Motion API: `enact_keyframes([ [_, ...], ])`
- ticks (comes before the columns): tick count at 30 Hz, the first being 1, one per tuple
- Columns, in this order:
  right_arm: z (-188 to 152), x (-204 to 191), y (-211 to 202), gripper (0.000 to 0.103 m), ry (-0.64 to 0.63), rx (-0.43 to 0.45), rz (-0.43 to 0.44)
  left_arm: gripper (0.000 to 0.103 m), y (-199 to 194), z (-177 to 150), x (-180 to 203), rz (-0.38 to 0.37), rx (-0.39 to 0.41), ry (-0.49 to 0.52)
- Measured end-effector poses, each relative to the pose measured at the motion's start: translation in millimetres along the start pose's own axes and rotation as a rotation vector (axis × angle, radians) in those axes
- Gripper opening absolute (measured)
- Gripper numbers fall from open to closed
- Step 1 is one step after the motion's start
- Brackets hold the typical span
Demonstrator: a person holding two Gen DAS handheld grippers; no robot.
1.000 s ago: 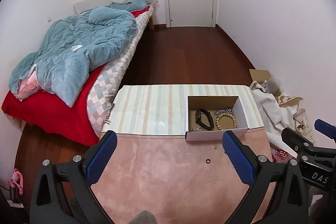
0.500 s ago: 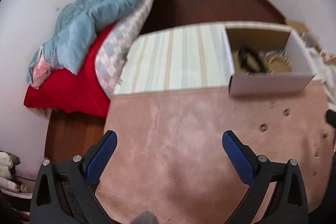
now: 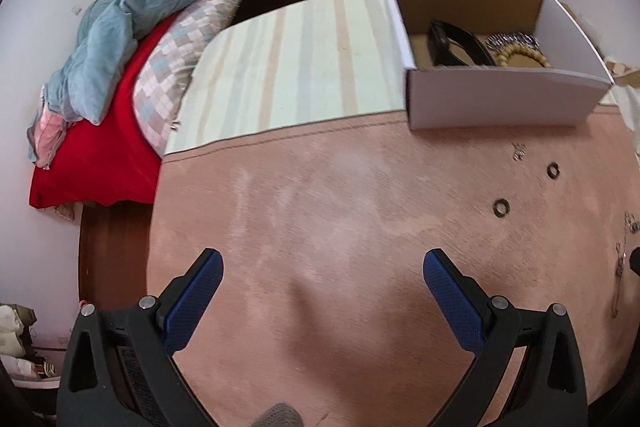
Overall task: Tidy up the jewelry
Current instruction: 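Move both tools back toward the pendant necklace and black rings, then grasp the pendant necklace with the right tool while the left tool grasps a black ring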
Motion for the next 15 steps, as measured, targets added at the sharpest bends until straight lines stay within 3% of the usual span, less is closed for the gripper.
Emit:
enact_keyframes([
  [3, -4.6, -7.8, 3.2, 0.063, -0.051, 0.0, -0.014, 0.102, -0.4, -2.1, 6.0, -0.009, -0.004, 0.013],
  [5, -9.9, -12.0, 9.7, 0.045, -0.092, -0.017, -0.037, 0.102, -1.5, -2.5, 6.9, -0.01, -0.004, 0.015],
  [6, -13.4, -13.3, 11.8, 0.043, -0.122, -0.017, -0.06, 0.102, -2.6, -2.5, 7.2, -0.008, -0.002, 0.016],
  [8, -14.8, -16.9, 10.7, 0.022, -0.171, 0.0, -0.077, 0.102, -3.9, -2.3, 6.3, -0.006, 0.0, 0.013],
  [10, -15.3, -20.4, 9.4, 0.008, -0.202, 0.015, -0.075, 0.102, -4.5, -2.3, 6.8, -0.01, 0.002, 0.011],
  [15, -7.2, -16.8, 0.0, 0.003, -0.134, 0.046, -0.028, 0.102, -4.9, 0.6, 19.3, -0.07, 0.007, -0.005],
])
Point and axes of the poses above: each gripper's, at about its wrist camera, not at the fingertips, and y roughly the way its jaws point, x to its right, z to its top, the point moved 9 cm from there along y, roughly the way its jaws point, and after that the axes turned 13 degrees about x, right-handed, at the moved point
